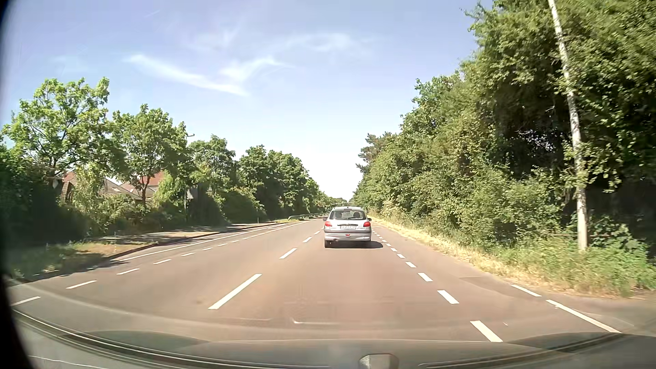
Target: Follow the waypoints while adhering to traffic rules and regulations
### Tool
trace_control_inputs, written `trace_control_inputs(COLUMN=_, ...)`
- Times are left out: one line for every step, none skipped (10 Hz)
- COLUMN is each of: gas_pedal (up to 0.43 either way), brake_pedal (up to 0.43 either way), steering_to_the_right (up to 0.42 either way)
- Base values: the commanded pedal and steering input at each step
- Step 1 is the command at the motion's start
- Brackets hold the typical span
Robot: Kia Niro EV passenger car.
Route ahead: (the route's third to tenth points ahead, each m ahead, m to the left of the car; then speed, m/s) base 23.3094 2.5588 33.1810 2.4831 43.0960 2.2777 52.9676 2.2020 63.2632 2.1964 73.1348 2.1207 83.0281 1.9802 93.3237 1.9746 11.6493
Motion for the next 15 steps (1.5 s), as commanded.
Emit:
trace_control_inputs(gas_pedal=0.067, brake_pedal=0.030, steering_to_the_right=-0.003)
trace_control_inputs(gas_pedal=0.067, brake_pedal=0.030, steering_to_the_right=-0.003)
trace_control_inputs(gas_pedal=0.067, brake_pedal=0.030, steering_to_the_right=-0.003)
trace_control_inputs(gas_pedal=0.067, brake_pedal=0.030, steering_to_the_right=-0.003)
trace_control_inputs(gas_pedal=0.067, brake_pedal=0.030, steering_to_the_right=-0.003)
trace_control_inputs(gas_pedal=0.079, brake_pedal=0.030, steering_to_the_right=-0.003)
trace_control_inputs(gas_pedal=0.079, brake_pedal=0.030, steering_to_the_right=-0.003)
trace_control_inputs(gas_pedal=0.079, brake_pedal=0.030, steering_to_the_right=-0.003)
trace_control_inputs(gas_pedal=0.079, brake_pedal=0.030, steering_to_the_right=-0.003)
trace_control_inputs(gas_pedal=0.079, brake_pedal=0.030, steering_to_the_right=-0.003)
trace_control_inputs(gas_pedal=0.079, brake_pedal=0.037, steering_to_the_right=-0.003)
trace_control_inputs(gas_pedal=0.079, brake_pedal=0.030, steering_to_the_right=-0.003)
trace_control_inputs(gas_pedal=0.079, brake_pedal=0.030, steering_to_the_right=-0.003)
trace_control_inputs(gas_pedal=0.079, brake_pedal=0.030, steering_to_the_right=-0.002)
trace_control_inputs(gas_pedal=0.079, brake_pedal=0.030, steering_to_the_right=-0.001)
